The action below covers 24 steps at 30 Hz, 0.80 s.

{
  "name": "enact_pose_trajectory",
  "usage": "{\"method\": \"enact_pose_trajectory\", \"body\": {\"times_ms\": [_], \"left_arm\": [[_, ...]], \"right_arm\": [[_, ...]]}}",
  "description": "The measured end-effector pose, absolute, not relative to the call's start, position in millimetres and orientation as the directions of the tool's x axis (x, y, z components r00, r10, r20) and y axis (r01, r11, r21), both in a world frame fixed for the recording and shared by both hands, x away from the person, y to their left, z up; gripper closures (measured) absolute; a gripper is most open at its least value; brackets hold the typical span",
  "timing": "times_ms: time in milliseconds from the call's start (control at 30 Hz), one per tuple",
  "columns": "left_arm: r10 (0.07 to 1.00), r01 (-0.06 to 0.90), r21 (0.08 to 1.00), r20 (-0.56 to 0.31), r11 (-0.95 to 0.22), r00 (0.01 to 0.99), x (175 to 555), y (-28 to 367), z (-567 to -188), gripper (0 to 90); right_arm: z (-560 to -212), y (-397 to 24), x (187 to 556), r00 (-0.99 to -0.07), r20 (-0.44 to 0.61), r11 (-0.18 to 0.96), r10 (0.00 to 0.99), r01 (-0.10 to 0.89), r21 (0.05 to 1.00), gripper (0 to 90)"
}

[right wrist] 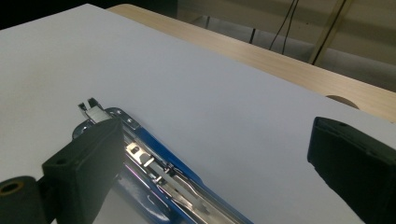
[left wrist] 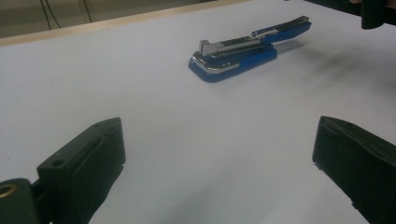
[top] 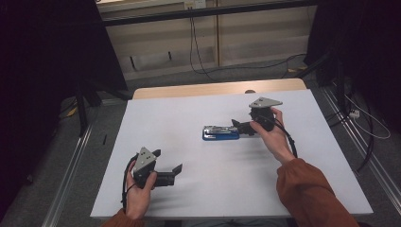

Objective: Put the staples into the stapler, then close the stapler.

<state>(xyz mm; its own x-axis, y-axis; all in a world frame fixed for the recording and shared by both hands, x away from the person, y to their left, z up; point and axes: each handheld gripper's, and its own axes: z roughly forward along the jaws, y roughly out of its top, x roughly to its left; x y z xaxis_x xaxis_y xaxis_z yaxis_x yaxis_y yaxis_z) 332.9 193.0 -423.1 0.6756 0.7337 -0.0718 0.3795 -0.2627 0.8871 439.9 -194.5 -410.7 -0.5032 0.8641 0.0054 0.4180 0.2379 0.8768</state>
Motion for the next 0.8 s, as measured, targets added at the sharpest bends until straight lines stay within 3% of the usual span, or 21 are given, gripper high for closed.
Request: {"method": "enact_pose_trajectory", "body": {"times_ms": [800], "left_arm": [[0.755, 0.383, 0.887, -0.061, -0.259, 0.653, 336, 200, -424, 5.3]], "right_arm": [[-409, -210, 413, -0.477, 0.0, 0.21, 0.879, 0.386, 0.898, 3.0]]}}
